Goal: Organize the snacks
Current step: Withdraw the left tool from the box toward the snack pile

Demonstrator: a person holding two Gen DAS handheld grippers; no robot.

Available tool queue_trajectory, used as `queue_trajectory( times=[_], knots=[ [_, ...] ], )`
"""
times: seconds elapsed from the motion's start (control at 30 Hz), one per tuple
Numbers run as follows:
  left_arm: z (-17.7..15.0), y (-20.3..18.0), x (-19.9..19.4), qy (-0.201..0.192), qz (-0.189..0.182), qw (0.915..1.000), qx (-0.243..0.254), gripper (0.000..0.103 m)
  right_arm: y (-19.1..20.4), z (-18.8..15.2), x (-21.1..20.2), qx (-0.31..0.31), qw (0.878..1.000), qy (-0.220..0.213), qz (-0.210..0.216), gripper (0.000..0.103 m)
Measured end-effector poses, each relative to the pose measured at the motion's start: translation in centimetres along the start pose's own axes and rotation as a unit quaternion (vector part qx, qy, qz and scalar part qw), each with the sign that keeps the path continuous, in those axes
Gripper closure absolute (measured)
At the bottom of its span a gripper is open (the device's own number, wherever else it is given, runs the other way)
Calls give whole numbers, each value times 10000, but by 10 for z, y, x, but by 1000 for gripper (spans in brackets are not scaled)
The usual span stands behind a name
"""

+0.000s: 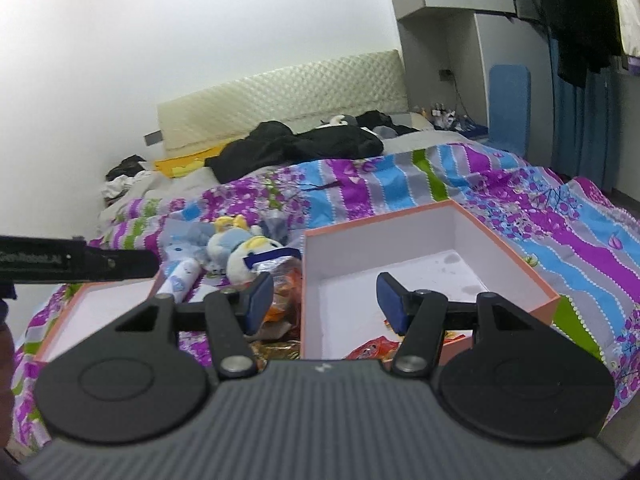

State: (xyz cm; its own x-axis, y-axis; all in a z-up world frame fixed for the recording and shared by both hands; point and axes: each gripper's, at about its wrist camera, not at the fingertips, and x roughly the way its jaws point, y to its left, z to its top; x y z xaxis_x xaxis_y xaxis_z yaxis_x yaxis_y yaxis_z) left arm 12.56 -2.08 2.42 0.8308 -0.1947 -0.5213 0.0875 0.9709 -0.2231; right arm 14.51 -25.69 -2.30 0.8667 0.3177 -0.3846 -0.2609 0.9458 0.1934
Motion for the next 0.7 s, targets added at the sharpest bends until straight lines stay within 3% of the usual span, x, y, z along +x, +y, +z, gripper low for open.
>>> queue_trajectory(
  times=[0.27, 0.6, 0.7],
  knots=[
    [-27, 5, -23, 64, 316, 9995, -68, 47, 10, -31, -20, 191, 9994, 279, 44, 44],
    [-65, 23, -35, 229, 505, 9982, -234, 47, 33, -70, -24, -149, 9985, 533, 40, 44],
    [-73, 27, -35, 201, 629, 9974, -291, 41, 36, -81, -21, -250, 9978, 617, 48, 44]
  ],
)
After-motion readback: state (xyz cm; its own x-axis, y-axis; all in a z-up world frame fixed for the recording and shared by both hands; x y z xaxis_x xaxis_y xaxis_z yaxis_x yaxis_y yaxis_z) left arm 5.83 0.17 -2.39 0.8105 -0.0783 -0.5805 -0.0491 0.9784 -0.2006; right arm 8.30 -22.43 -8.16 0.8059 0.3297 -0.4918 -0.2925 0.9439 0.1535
